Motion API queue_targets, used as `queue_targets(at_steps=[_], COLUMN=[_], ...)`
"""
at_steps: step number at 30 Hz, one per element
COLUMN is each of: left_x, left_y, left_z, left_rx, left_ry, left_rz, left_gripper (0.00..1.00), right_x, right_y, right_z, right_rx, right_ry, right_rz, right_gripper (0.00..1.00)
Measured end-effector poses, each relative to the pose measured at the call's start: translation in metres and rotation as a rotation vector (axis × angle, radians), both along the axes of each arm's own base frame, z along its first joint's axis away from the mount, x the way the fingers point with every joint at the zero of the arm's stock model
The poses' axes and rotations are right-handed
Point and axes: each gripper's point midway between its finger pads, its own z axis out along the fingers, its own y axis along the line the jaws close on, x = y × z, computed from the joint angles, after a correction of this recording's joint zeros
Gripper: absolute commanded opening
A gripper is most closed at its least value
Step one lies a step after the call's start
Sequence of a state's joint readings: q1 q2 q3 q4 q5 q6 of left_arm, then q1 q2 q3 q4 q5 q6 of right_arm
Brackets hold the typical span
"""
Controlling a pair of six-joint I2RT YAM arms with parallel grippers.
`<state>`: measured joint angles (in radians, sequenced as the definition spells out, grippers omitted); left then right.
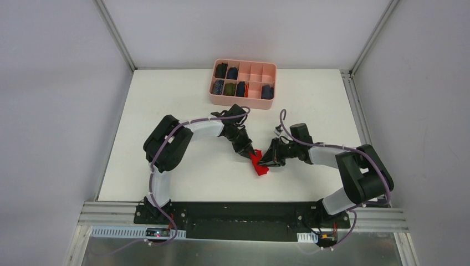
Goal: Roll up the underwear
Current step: Roll the underwear to the center of the board.
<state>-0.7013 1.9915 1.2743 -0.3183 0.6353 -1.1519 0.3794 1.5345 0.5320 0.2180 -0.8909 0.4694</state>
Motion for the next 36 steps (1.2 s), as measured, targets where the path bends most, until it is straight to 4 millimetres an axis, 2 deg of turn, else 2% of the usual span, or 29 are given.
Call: queue_targets(at_steps=[3, 8, 11, 14, 18, 28, 31, 36], left_x=[-0.001, -0.009, -0.016, -0.021, -0.025, -0.027, -0.028, -0.03], left_y=[-0.001, 0.005, 0.012, 0.017, 0.023, 0.037, 0.039, 0.042], left_z=[0.001, -0.001, -0.004, -0.004, -0.002, 0.0, 0.0, -0.001], left_rx=[-0.007, 0.013, 0.039, 0.059, 0.092, 0.187, 0.198, 0.208], left_ry=[0.006, 0.023, 0.041, 0.055, 0.066, 0.063, 0.066, 0.076], left_rz=[-0.005, -0.029, -0.054, -0.073, -0.092, -0.114, -0.121, -0.126], left_gripper=[0.0, 0.0, 0.0, 0.0, 0.0, 0.0, 0.0, 0.0], right_x=[0.001, 0.006, 0.01, 0.011, 0.012, -0.001, -0.001, 0.008], right_y=[-0.003, -0.013, -0.017, -0.022, -0.027, -0.026, -0.021, 0.0], right_z=[0.004, 0.021, 0.034, 0.037, 0.03, -0.003, -0.01, -0.01], right_rx=[-0.035, -0.108, -0.134, -0.162, -0.197, -0.157, -0.143, -0.066], right_ry=[-0.008, -0.082, -0.138, -0.16, -0.143, -0.015, 0.01, 0.001], right_rz=[-0.01, -0.038, -0.056, -0.08, -0.112, -0.221, -0.245, -0.257], right_gripper=[0.38, 0.49, 0.6, 0.67, 0.73, 0.77, 0.78, 0.78])
